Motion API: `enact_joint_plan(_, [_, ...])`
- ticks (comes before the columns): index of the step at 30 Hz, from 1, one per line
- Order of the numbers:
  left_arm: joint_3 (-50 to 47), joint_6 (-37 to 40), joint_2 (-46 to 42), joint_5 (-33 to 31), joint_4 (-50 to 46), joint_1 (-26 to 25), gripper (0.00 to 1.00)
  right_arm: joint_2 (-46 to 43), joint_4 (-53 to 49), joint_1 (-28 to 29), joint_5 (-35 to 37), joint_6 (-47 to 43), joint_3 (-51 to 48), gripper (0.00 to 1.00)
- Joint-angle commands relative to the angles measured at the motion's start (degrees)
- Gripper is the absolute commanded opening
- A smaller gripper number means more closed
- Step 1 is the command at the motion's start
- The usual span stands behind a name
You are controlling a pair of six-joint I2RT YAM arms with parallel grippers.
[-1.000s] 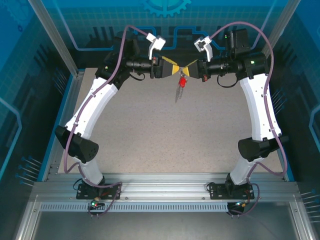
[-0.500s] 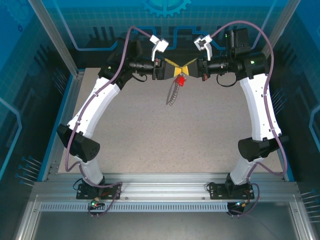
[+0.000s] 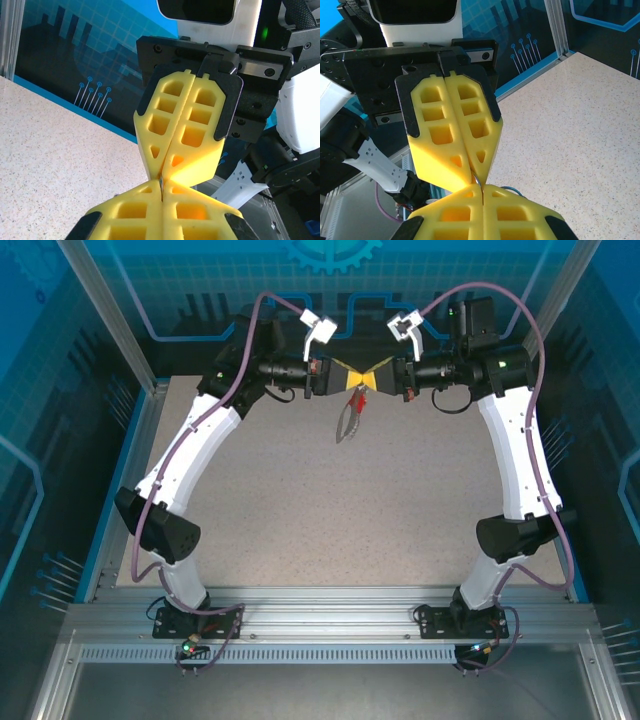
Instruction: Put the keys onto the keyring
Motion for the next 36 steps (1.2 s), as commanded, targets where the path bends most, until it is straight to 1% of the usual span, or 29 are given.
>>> enact_joint_plan(1, [1.6,-0.9,-0.2,2.3,3.1,-0.6,0.0,-0.7,1.2,0.6,-1.6,1.2,-0.3,0.0])
enact_joint_plan(5, [0.5,-2.8,-0.5,2.4,5.8,-0.8,0.0,-0.7,3.3,0.3,-2.2,3.2,-0.4,0.0])
enact_joint_plan(6, [-0.2,-3.8,-0.8,2.0,7.2,-0.8,0.0,-0.9,4.4,0.0,-3.0,4.4,-0.5,0.04])
enact_joint_plan(7, [-1.6,-4.6,-1.5,0.7,9.4,-0.8,0.0,-1.2,5.8,-0.7,-3.7,6.1,-0.7,0.15])
enact_joint_plan(8, [-3.3,-5.6,-2.3,-1.0,12.2,-0.7,0.0,-1.9,8.0,-1.5,-4.2,7.9,-1.4,0.23])
enact_joint_plan(9, [-5.2,-7.1,-3.2,-2.1,15.3,-0.7,0.0,-2.9,10.0,-2.4,-4.3,9.6,-2.4,0.3])
enact_joint_plan(11, [-8.4,-10.7,-4.6,-4.4,21.8,-0.4,0.0,-6.0,16.7,-4.9,-4.7,14.4,-6.3,0.38])
enact_joint_plan(13, [-9.5,-12.9,-5.0,-5.7,25.1,-0.3,0.0,-9.1,22.9,-7.1,-4.5,18.8,-10.7,0.42])
enact_joint_plan(16, [-9.6,-15.7,-4.9,-5.8,28.9,-0.3,0.0,-13.7,28.9,-8.7,-0.5,22.2,-17.7,0.45])
enact_joint_plan(20, [-8.6,-18.1,-4.2,-5.9,31.2,-0.4,0.0,-18.5,33.4,-8.7,5.1,24.2,-26.5,0.5])
enact_joint_plan(24, [-7.8,-19.8,-3.8,-6.4,32.8,-0.5,0.0,-21.4,36.9,-6.1,8.4,25.6,-33.3,0.54])
enact_joint_plan(30, [-7.0,-20.3,-3.7,-6.8,32.8,-0.6,0.0,-22.1,34.0,1.8,16.3,21.5,-34.8,0.58])
enact_joint_plan(32, [-7.0,-20.5,-3.8,-6.8,32.8,-0.6,0.0,-22.0,33.9,3.0,17.8,20.9,-34.8,0.58])
enact_joint_plan(36, [-7.2,-20.5,-4.0,-6.7,32.6,-0.7,0.0,-21.2,34.5,3.3,18.7,21.2,-34.1,0.58])
